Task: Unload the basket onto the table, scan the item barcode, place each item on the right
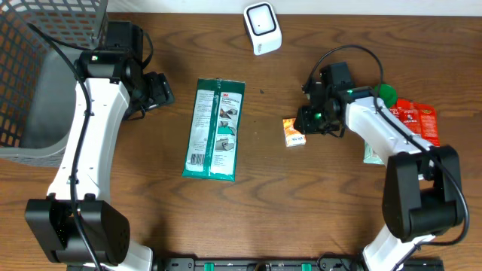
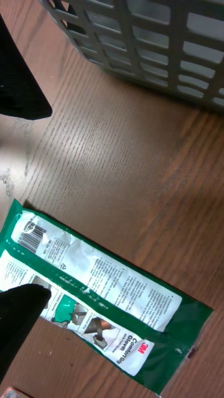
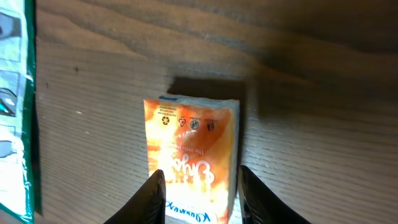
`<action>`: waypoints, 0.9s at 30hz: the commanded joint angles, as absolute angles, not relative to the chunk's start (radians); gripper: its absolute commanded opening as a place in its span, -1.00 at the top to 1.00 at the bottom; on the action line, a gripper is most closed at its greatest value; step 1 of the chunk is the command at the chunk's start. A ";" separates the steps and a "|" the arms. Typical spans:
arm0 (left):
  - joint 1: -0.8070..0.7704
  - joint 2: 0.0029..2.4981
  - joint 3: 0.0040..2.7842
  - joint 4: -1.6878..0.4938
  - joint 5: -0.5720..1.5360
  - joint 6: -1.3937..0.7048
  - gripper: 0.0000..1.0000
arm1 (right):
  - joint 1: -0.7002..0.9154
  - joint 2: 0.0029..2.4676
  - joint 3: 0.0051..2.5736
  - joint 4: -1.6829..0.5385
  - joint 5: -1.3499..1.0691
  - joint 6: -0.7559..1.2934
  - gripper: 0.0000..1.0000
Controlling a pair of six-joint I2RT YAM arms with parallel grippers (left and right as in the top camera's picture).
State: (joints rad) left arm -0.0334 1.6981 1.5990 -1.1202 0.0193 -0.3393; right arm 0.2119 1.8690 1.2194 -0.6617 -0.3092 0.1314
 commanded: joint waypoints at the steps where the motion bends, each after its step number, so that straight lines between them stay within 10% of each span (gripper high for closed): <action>1: -0.029 1.684 1.602 -1.124 0.007 -0.334 -0.70 | 0.203 1.884 1.231 -0.659 -0.349 0.110 0.34; 27: -0.029 1.684 1.603 -1.124 0.007 -0.334 -0.70 | 0.203 1.885 1.101 -0.499 -0.343 0.127 0.43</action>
